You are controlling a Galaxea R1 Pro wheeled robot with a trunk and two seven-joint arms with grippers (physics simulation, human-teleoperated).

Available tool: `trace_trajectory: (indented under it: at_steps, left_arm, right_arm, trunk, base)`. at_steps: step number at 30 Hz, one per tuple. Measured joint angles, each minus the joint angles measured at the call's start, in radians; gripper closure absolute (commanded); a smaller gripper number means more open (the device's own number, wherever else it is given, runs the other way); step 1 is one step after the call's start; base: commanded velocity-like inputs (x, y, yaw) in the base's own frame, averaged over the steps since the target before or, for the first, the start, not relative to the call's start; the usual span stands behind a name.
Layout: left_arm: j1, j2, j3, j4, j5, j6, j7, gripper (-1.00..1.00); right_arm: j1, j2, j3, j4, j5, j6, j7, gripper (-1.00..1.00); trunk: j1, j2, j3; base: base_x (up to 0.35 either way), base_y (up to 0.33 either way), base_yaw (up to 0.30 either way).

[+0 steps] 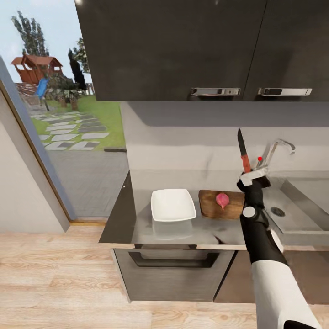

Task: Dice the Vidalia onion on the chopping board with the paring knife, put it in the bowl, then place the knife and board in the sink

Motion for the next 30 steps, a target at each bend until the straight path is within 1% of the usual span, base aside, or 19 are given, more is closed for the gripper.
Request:
trace_trajectory:
  at_steps: [2, 3, 4, 5, 7, 11, 13, 16, 19, 23, 25, 28, 30]
  left_arm:
    - [0.000, 0.000, 0.000, 0.001, 0.000, -0.003, 0.000, -1.00]
    - [0.000, 0.000, -0.001, 0.001, 0.000, -0.018, 0.000, -1.00]
    - [0.000, 0.000, -0.002, 0.002, 0.000, -0.036, 0.000, -1.00]
    - [0.000, 0.000, -0.002, 0.004, 0.000, -0.057, 0.000, -1.00]
    - [0.000, -0.001, -0.004, 0.013, 0.000, -0.093, 0.001, -1.00]
    - [0.000, -0.001, -0.004, 0.019, 0.000, -0.109, 0.001, -1.00]
    - [0.000, -0.001, -0.004, 0.020, 0.001, -0.111, 0.001, -1.00]
    - [0.000, -0.001, -0.004, 0.021, 0.001, -0.112, 0.001, -1.00]
    - [0.000, -0.001, -0.004, 0.021, 0.001, -0.112, 0.001, -1.00]
    - [0.000, -0.001, -0.004, 0.021, 0.000, -0.112, 0.001, -1.00]
    - [0.000, -0.002, -0.004, 0.021, 0.000, -0.112, 0.001, -1.00]
    - [0.000, -0.003, -0.004, 0.020, 0.001, -0.113, 0.001, -1.00]
    - [0.000, -0.012, -0.004, 0.020, 0.001, -0.113, 0.001, -1.00]
  right_arm:
    - [0.021, 0.048, 0.000, 0.003, 0.106, -0.002, -0.086, 1.00]
    - [0.035, 0.069, 0.000, 0.014, 0.179, -0.005, -0.151, 1.00]
    - [0.043, 0.079, 0.001, 0.030, 0.218, -0.007, -0.191, 1.00]
    - [0.048, 0.086, 0.001, 0.050, 0.245, -0.009, -0.225, 1.00]
    - [0.055, 0.101, 0.002, 0.096, 0.279, -0.012, -0.278, 1.00]
    - [0.058, 0.109, 0.002, 0.122, 0.302, -0.011, -0.308, 1.00]
    - [0.058, 0.111, 0.002, 0.142, 0.340, -0.010, -0.335, 1.00]
    - [0.058, 0.118, 0.003, 0.200, 0.410, -0.009, -0.391, 1.00]
    - [0.058, 0.123, 0.002, 0.226, 0.447, -0.008, -0.444, 1.00]
    - [0.058, 0.124, 0.001, 0.238, 0.463, -0.006, -0.472, 1.00]
    - [0.058, 0.124, 0.000, 0.239, 0.464, -0.005, -0.474, 1.00]
    - [0.058, 0.123, -0.001, 0.239, 0.465, -0.004, -0.474, 1.00]
    - [0.058, 0.123, -0.002, 0.239, 0.465, -0.004, -0.473, 1.00]
  trunk:
    - [0.000, 0.000, 0.000]
    - [0.000, 0.000, 0.000]
    - [0.000, 0.000, 0.000]
    - [0.000, 0.000, 0.000]
    - [0.000, 0.000, 0.000]
    - [0.000, 0.000, 0.000]
    - [0.000, 0.000, 0.000]
    - [0.000, 0.000, 0.000]
    - [0.000, 0.000, 0.000]
    - [0.000, 0.000, 0.000]
    - [0.000, 0.000, 0.000]
    - [0.000, 0.000, 0.000]
    - [0.000, 0.000, 0.000]
  base:
    - [0.000, 0.000, 0.000]
    - [0.000, 0.000, 0.000]
    - [0.000, 0.000, 0.000]
    - [0.000, 0.000, 0.000]
    - [0.000, 0.000, 0.000]
    - [0.000, 0.000, 0.000]
    - [0.000, 0.000, 0.000]
    - [0.000, 0.000, 0.000]
    - [0.000, 0.000, 0.000]
    - [0.000, 0.000, 0.000]
    - [-0.008, 0.000, 0.000]
    - [-0.162, 0.000, 0.000]
    - [-0.256, 0.000, 0.000]
